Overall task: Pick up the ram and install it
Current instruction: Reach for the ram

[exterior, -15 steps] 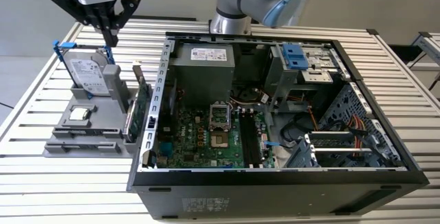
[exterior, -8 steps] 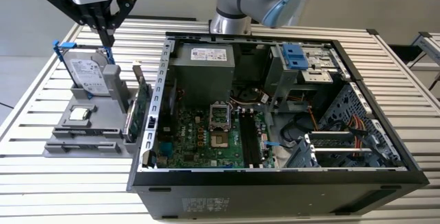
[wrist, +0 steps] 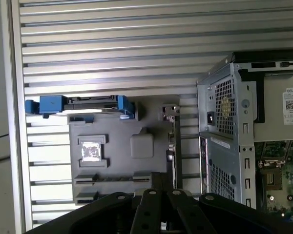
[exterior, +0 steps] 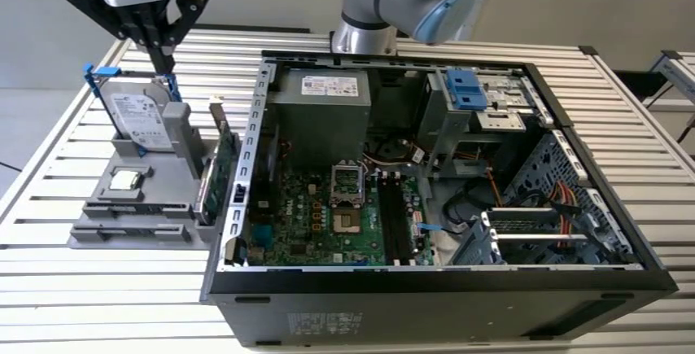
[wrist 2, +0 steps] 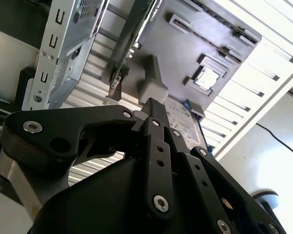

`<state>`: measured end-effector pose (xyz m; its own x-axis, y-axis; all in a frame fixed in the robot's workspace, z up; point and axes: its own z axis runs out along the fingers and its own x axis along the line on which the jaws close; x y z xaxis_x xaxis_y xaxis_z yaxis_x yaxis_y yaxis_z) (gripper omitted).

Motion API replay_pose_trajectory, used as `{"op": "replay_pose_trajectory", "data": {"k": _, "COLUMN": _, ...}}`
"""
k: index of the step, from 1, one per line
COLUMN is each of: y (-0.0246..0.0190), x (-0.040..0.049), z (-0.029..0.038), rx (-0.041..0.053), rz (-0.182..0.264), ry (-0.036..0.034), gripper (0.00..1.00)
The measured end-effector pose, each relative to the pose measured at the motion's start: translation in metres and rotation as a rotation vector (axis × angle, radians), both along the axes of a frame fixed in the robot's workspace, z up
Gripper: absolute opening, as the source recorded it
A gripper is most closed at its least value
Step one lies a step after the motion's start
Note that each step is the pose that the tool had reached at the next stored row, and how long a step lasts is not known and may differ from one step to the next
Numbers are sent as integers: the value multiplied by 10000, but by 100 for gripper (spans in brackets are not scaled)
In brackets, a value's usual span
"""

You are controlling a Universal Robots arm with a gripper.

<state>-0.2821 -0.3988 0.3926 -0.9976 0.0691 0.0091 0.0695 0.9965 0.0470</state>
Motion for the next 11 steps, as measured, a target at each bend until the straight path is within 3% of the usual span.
{"op": "replay_pose_trajectory", "data": {"k": 11, "y": 0, "x": -104, "z": 0, "rx": 0, "rz": -1, "ry": 2, "gripper": 0}}
